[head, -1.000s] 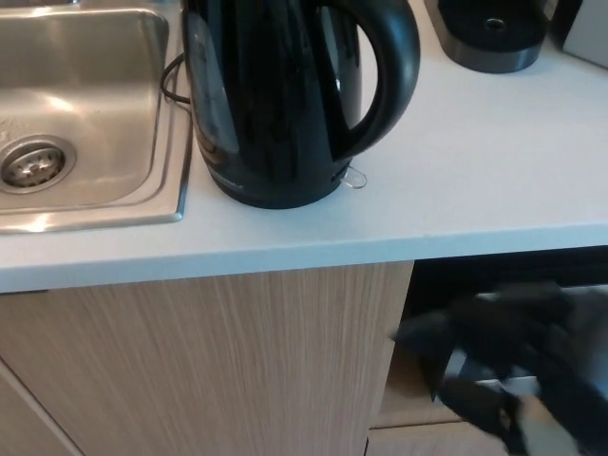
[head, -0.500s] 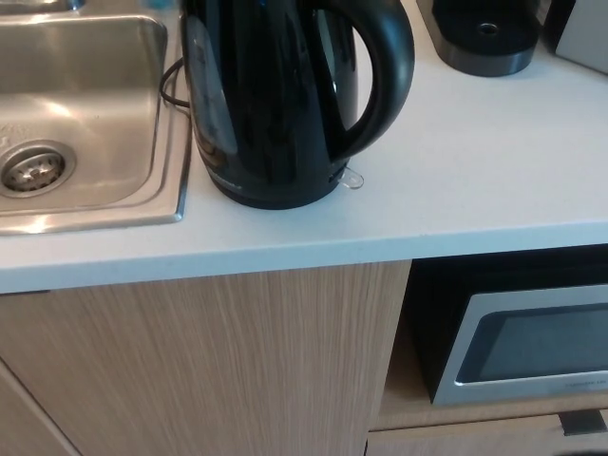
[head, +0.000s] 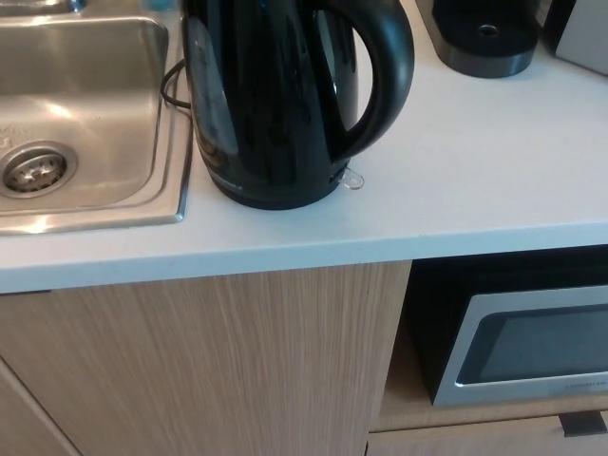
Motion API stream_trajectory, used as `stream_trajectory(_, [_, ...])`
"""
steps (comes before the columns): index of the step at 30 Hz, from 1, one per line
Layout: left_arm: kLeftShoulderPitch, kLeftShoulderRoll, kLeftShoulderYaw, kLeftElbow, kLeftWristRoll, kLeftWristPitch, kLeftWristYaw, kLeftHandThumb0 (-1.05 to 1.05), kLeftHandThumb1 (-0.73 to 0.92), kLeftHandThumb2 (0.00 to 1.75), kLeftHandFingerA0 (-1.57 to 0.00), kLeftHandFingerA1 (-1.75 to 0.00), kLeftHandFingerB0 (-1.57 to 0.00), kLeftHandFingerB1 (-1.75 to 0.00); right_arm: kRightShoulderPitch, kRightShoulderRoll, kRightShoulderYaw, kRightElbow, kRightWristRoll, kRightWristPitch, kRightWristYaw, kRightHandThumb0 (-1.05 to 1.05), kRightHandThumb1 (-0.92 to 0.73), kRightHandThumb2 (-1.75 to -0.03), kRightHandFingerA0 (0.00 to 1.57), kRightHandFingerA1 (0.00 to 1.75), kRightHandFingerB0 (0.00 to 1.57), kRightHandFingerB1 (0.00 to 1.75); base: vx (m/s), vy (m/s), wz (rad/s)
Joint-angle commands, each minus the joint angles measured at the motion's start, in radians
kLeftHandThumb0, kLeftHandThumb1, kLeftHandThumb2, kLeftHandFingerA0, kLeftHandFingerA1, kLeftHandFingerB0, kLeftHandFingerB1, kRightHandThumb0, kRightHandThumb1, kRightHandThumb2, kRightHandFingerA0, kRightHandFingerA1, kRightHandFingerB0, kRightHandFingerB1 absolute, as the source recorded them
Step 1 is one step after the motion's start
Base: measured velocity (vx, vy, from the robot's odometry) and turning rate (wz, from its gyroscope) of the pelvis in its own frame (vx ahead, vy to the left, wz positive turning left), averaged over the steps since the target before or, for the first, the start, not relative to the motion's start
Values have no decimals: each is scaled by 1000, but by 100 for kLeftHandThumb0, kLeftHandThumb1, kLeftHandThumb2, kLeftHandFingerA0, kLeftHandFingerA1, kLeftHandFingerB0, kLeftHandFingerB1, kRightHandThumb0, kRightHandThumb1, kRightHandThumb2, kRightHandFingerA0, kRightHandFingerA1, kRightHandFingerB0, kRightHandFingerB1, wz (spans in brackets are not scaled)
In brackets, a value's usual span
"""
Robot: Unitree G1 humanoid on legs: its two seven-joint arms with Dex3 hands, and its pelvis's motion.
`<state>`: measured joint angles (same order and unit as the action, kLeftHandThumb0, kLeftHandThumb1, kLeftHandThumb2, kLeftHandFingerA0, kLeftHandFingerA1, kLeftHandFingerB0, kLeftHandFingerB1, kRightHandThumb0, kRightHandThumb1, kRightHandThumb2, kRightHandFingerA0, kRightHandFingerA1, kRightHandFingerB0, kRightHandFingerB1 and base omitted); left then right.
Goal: Pick up a kettle using the right hand on left side of the counter and then walk right towards the kettl base and turn on the kettle
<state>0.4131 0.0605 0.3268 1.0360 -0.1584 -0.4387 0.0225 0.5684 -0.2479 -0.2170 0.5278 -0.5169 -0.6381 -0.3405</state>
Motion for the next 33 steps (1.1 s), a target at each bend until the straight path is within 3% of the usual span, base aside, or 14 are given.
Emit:
stream_trajectory(1, [-48,23,26,12,-8,58,78,21,58,108,-92,-118,-81,-97,-202,66,-132,463,285,87,61,-42,-73,-62,100,75,36,33,0,0,0])
stream_trajectory(10, [-87,-11,31,-19,-26,57,71,22,57,121,-91,-121,-78,-99,-266,73,-145,525,299,-20,79,-45,-76,-62,96,67,42,35,0,0,0])
stream_trajectory(11, [-84,-21,31,-41,-29,61,68,21,59,117,-90,-122,-76,-98,-267,73,-140,518,297,-6,91,-43,-72,-60,95,64,43,35,0,0,0])
stream_trajectory(12, [-83,-27,22,-64,-18,66,73,26,56,120,-96,-106,-78,-91,-272,64,-116,528,265,8,77,-32,-67,-60,86,59,44,37,0,0,0])
stream_trajectory(13, [-83,-31,18,-80,-11,75,79,27,54,118,-89,-119,-77,-98,-278,58,-98,543,246,19,63,-20,-66,-60,75,51,43,37,0,0,0])
stream_trajectory(17, [-88,-36,14,-85,-4,75,78,25,54,119,-87,-119,-76,-97,-295,43,-59,587,232,24,33,-17,-69,-60,71,48,42,36,0,0,0])
stream_trajectory(18, [-85,-40,12,-96,-5,86,82,29,55,121,-102,-109,-86,-95,-298,41,-46,592,229,33,24,-8,-65,-75,61,43,42,36,0,0,0])
stream_trajectory(20, [-80,-41,1,-129,13,122,114,29,54,126,-93,-118,-82,-98,-302,43,-23,596,221,47,4,-2,-62,-78,61,44,42,38,0,0,0])
stream_trajectory(23, [-62,-47,-4,-180,9,141,116,22,54,122,-93,-125,-83,-100,-293,47,-9,588,236,12,-14,5,-55,-94,72,47,52,39,0,0,0])
stream_trajectory(25, [-61,-49,3,-178,-1,136,110,18,54,120,-94,-124,-89,-103,-289,47,-1,588,236,-30,-37,6,-54,-92,95,54,66,44,0,0,0])
stream_trajectory(28, [-53,-48,6,-184,-5,130,96,18,53,123,-96,-125,-90,-104,-288,45,9,588,245,-30,-36,4,-58,-90,102,57,70,46,0,0,0])
stream_trajectory(29, [-49,-47,2,-186,0,127,95,20,51,125,-96,-122,-89,-103,-287,48,5,586,256,-29,-30,-6,-66,-76,115,83,80,51,0,0,0])
stream_trajectory(30, [-47,-47,1,-182,1,115,90,23,49,130,-99,-123,-91,-105,-286,50,0,587,268,-37,-23,-16,-71,-65,118,94,84,53,0,0,0])
stream_trajectory(33, [-52,-52,8,-158,1,80,103,17,50,125,-106,-131,-91,-106,-292,58,-13,594,298,-52,-11,-12,-68,-67,117,108,87,57,0,0,0])
